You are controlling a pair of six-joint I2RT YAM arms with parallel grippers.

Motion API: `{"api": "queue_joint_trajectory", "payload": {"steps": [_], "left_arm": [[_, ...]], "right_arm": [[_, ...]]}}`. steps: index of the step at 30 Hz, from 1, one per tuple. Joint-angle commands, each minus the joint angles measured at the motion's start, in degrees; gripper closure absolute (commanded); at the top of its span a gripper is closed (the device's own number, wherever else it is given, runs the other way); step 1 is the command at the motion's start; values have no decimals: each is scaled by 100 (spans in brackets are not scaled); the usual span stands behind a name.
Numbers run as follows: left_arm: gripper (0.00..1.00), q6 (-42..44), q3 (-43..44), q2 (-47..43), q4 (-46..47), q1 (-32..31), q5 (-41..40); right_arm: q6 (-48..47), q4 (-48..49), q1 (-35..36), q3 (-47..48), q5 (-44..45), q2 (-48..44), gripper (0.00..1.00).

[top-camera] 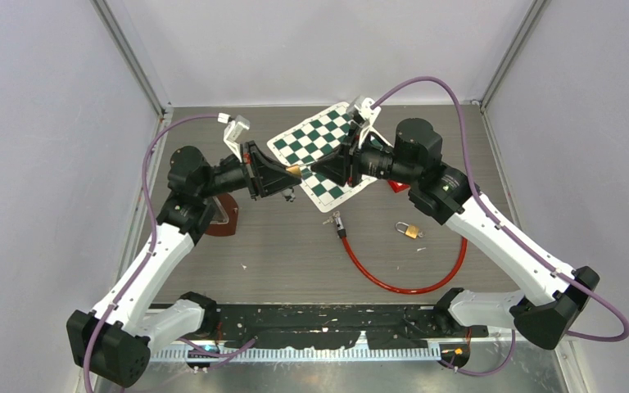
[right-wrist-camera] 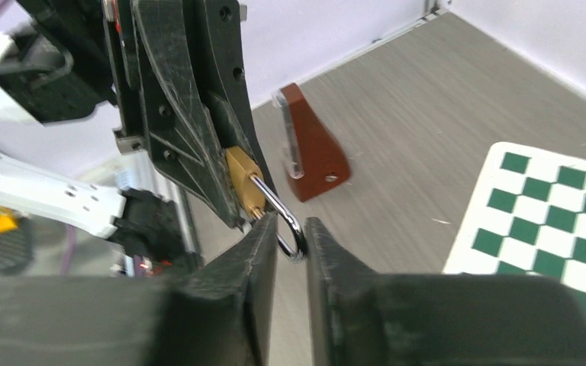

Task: Lock with the key
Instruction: Lock the lock.

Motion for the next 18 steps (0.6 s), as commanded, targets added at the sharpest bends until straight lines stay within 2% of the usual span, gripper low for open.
{"api": "queue_joint_trajectory", "payload": {"steps": [1, 3, 5, 9, 12, 16, 18], "left_arm": [[100, -100, 27, -87, 289, -37, -475], [100, -245, 1, -56, 328, -31, -573], [100, -454, -20, -45, 547, -25, -671], [100, -1333, -72, 0, 1304, -29, -887], [100, -1943, -239, 139, 2114, -30, -878], [100, -2155, -315, 225, 2428, -30, -909], [100, -2247, -314, 212, 2533, -30, -935]], "right_arm": [[845, 1192, -210, -403, -517, -419, 26], [1083, 1692, -242, -689, -567, -554, 14], [1326, 2056, -246, -865, -457, -625, 10], [2121, 2452, -246, -983, 287, -532, 9], [2633, 3120, -246, -1109, 599, -280, 13], [3337, 3725, -246, -1078, 657, 147, 23], [3524, 4149, -238, -1152, 657, 245, 24]]}}
